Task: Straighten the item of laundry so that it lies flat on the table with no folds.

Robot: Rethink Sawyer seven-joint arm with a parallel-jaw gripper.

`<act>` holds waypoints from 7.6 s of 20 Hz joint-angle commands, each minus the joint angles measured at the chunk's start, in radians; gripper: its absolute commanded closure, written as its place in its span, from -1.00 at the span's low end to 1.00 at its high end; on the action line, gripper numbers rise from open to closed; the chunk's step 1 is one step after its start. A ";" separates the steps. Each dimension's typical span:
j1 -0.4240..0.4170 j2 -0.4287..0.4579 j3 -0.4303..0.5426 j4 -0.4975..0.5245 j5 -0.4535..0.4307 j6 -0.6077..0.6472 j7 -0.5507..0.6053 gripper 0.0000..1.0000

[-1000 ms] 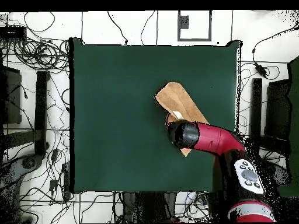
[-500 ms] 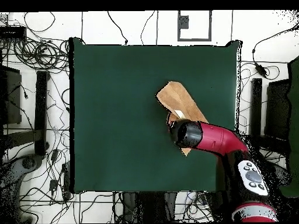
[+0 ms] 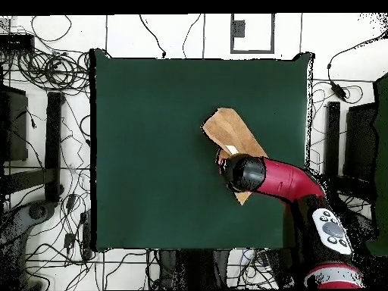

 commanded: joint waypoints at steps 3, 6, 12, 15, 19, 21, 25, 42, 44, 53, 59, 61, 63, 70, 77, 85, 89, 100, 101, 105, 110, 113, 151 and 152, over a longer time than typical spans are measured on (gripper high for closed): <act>-0.018 0.015 0.129 -0.097 0.059 0.351 -0.035 1.00; -0.025 0.012 0.129 -0.133 0.044 0.412 -0.064 1.00; -0.031 0.016 0.134 -0.192 0.018 0.519 -0.087 1.00; -0.037 0.019 0.141 -0.205 0.018 0.555 -0.081 1.00; -0.052 0.021 0.157 -0.196 0.027 0.563 -0.078 1.00; -0.060 0.019 0.164 -0.187 0.031 0.557 -0.078 1.00; -0.069 0.021 0.173 -0.185 0.038 0.574 -0.079 1.00; -0.084 0.003 0.195 -0.210 0.013 0.654 -0.091 1.00; -0.078 0.004 0.190 -0.246 0.001 0.713 -0.096 1.00; -0.078 0.014 0.189 -0.318 -0.025 0.826 -0.110 1.00; -0.073 0.019 0.192 -0.353 -0.030 0.896 -0.112 1.00; -0.069 0.021 0.193 -0.360 -0.028 0.908 -0.106 1.00; -0.069 0.017 0.193 -0.355 -0.024 0.903 -0.104 1.00; -0.088 0.000 0.203 -0.290 0.003 0.789 -0.097 1.00; -0.091 0.000 0.202 -0.212 -0.042 0.535 -0.083 1.00; -0.071 0.009 0.192 -0.121 -0.057 0.282 0.010 1.00; -0.014 0.010 0.162 -0.109 -0.045 0.228 0.115 1.00; 0.177 0.019 0.070 -0.123 0.091 0.223 0.390 1.00; 0.192 0.022 0.062 -0.128 0.107 0.229 0.402 1.00; 0.252 0.024 0.030 -0.135 0.147 0.228 0.449 1.00; 0.287 0.032 0.013 -0.139 0.178 0.208 0.471 1.00; 0.298 0.031 0.006 -0.134 0.184 0.198 0.478 1.00; 0.282 -0.072 0.035 -0.171 0.290 0.450 0.438 1.00; 0.286 -0.069 0.032 -0.170 0.286 0.436 0.442 1.00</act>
